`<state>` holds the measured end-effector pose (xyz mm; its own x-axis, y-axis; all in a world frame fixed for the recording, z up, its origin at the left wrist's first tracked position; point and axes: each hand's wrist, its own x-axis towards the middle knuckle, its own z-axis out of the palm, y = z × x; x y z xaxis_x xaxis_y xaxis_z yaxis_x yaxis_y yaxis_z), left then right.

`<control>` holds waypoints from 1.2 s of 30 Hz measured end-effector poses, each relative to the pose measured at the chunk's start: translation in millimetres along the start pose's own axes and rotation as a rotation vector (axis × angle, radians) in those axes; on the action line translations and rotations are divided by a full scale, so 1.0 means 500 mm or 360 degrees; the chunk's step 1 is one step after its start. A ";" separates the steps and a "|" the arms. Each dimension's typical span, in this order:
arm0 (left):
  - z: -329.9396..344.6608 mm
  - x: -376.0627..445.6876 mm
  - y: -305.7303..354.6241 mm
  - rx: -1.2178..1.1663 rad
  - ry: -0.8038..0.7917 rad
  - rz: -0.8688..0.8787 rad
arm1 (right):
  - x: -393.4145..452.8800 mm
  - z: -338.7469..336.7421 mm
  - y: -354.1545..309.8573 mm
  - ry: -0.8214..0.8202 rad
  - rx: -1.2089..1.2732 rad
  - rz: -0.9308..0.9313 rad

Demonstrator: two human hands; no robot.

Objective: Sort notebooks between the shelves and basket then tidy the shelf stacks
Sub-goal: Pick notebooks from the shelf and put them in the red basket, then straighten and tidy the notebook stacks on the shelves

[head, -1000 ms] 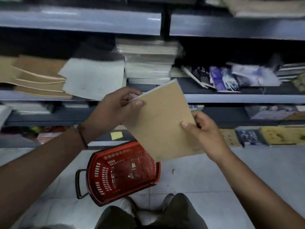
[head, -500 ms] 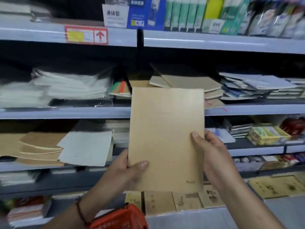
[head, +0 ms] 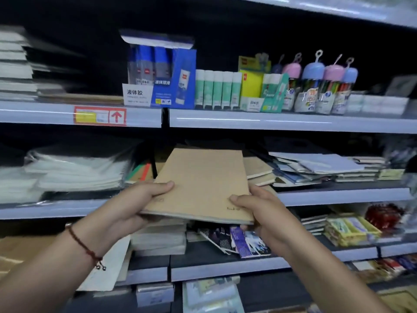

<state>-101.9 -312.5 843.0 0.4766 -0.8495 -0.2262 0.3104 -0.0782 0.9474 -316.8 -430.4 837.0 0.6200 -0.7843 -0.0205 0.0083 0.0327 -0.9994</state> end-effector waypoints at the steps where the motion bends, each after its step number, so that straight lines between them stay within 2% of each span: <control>1: 0.008 0.012 0.018 -0.0013 -0.0018 -0.0026 | 0.022 -0.006 -0.011 0.0053 0.0037 0.0016; 5: 0.041 0.061 0.070 -0.0100 -0.0125 0.0042 | 0.113 -0.026 -0.054 0.0180 0.0109 0.0048; 7: 0.051 0.098 0.079 -0.0019 -0.0018 0.0181 | 0.155 -0.035 -0.066 0.0205 0.0013 0.0088; 10: 0.061 0.153 0.082 0.0376 0.0193 0.0314 | 0.203 -0.049 -0.070 0.0180 -0.0296 0.0034; 13: 0.067 0.194 0.078 0.0719 0.0319 0.0367 | 0.237 -0.061 -0.068 0.0118 -0.0772 0.0028; 16: 0.074 0.212 0.076 0.1154 0.0411 0.0560 | 0.259 -0.060 -0.080 -0.0008 -0.1208 0.0055; 18: 0.075 0.217 0.076 0.1482 0.0433 0.0611 | 0.267 -0.058 -0.095 -0.0090 -0.1536 0.0026; 21: 0.071 0.214 0.077 0.1843 0.0441 0.0573 | 0.276 -0.062 -0.100 -0.0130 -0.1768 0.0011; 26: 0.065 0.211 0.073 0.2186 0.0347 0.0517 | 0.261 -0.064 -0.108 -0.0078 -0.2227 -0.0070; 28: 0.049 0.194 0.061 0.2153 0.0378 0.0594 | 0.249 -0.066 -0.104 0.0026 -0.2327 -0.0153; 31: 0.004 0.132 0.038 0.2271 0.0578 0.0848 | 0.216 -0.043 -0.092 0.0190 -0.2371 -0.0521; 33: -0.044 0.071 0.031 0.2402 0.0693 0.0916 | 0.190 -0.008 -0.085 0.0092 -0.2337 -0.0758; 36: -0.151 -0.031 0.055 0.2616 0.0819 0.0877 | 0.160 0.076 -0.095 -0.0190 -0.2206 -0.1070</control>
<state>-38.5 -262.1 855.4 0.5117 -0.7493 0.4204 -0.8455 -0.5262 0.0911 -237.9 -471.4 883.6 0.8578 -0.3639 0.3629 -0.3663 -0.9282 -0.0650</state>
